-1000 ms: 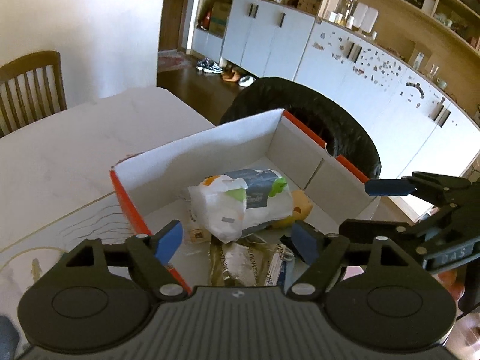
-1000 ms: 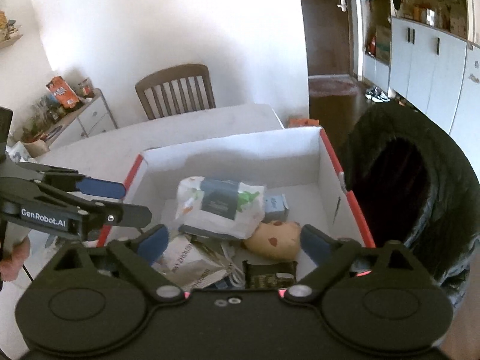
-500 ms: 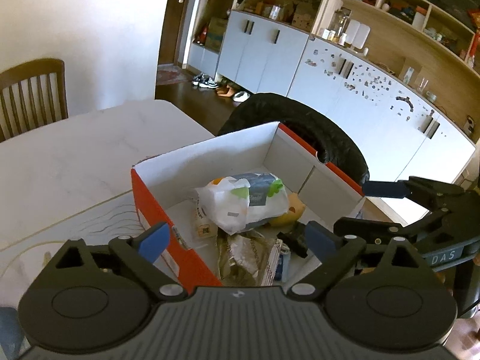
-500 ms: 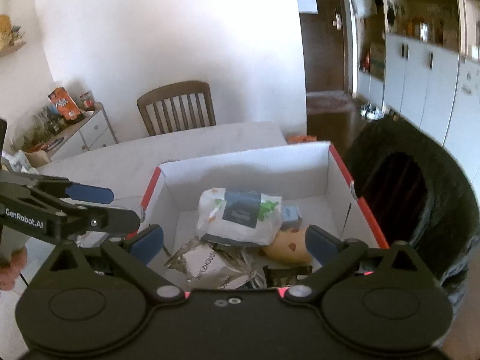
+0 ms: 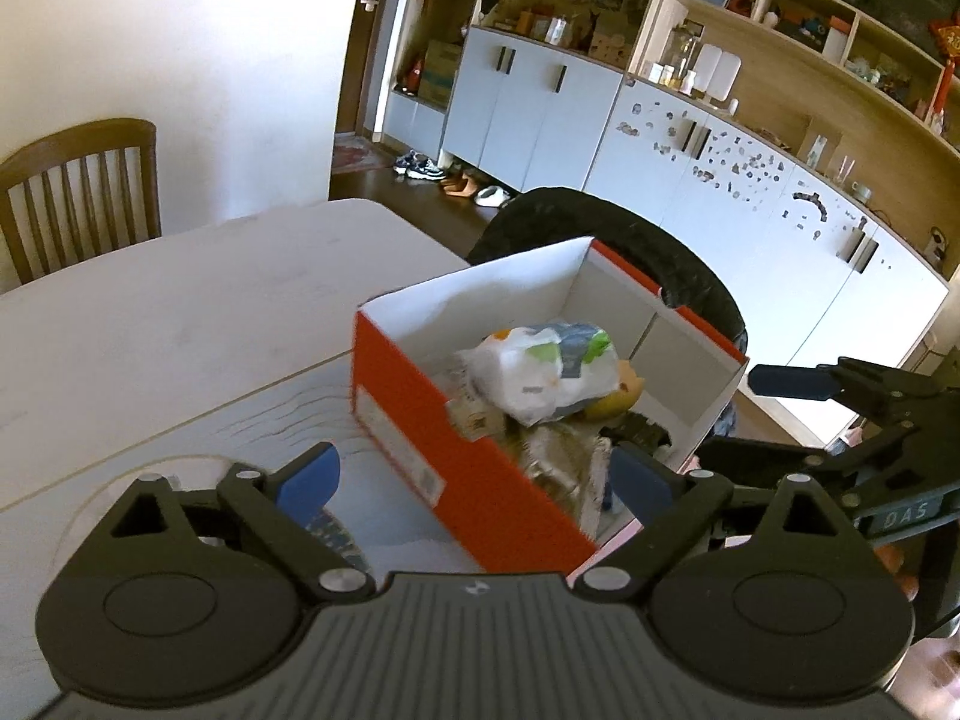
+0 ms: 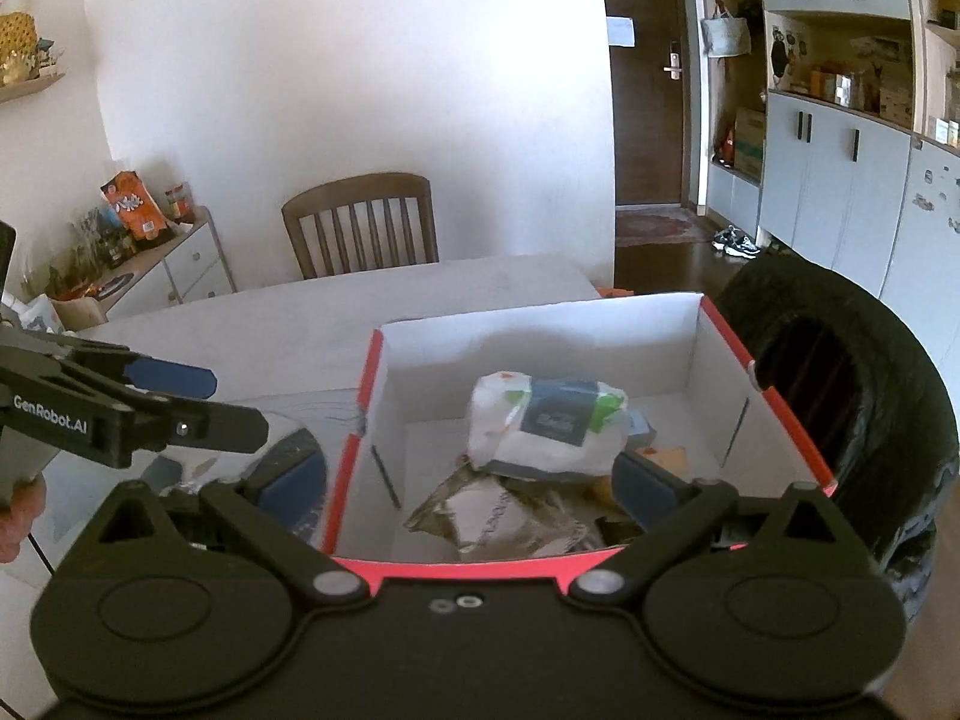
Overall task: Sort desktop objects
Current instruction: 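Withdraw both grippers from the shoebox back over the placemat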
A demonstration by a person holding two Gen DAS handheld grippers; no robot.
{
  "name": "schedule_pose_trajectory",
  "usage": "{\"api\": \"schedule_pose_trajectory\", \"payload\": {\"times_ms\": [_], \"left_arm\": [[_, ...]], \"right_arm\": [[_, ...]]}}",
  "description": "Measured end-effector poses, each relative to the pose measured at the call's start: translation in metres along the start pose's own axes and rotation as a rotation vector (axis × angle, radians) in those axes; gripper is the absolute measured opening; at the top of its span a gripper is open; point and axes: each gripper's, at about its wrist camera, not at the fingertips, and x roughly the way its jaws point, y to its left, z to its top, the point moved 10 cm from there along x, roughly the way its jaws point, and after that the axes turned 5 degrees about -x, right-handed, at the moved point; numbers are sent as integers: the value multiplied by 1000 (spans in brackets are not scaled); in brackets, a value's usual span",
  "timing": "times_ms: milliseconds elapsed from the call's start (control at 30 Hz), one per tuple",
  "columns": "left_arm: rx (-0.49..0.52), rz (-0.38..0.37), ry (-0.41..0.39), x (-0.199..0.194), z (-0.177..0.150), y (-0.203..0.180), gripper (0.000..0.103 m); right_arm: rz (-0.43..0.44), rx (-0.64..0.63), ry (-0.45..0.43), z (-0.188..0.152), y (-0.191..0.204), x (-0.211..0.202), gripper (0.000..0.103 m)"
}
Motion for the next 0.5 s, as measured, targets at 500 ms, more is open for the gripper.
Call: {"api": "schedule_pose_trajectory", "payload": {"times_ms": [500], "left_arm": [[-10,23,14,-40,-25,70,97]], "right_arm": [[37,-18,13,-9,86,2,102]]}}
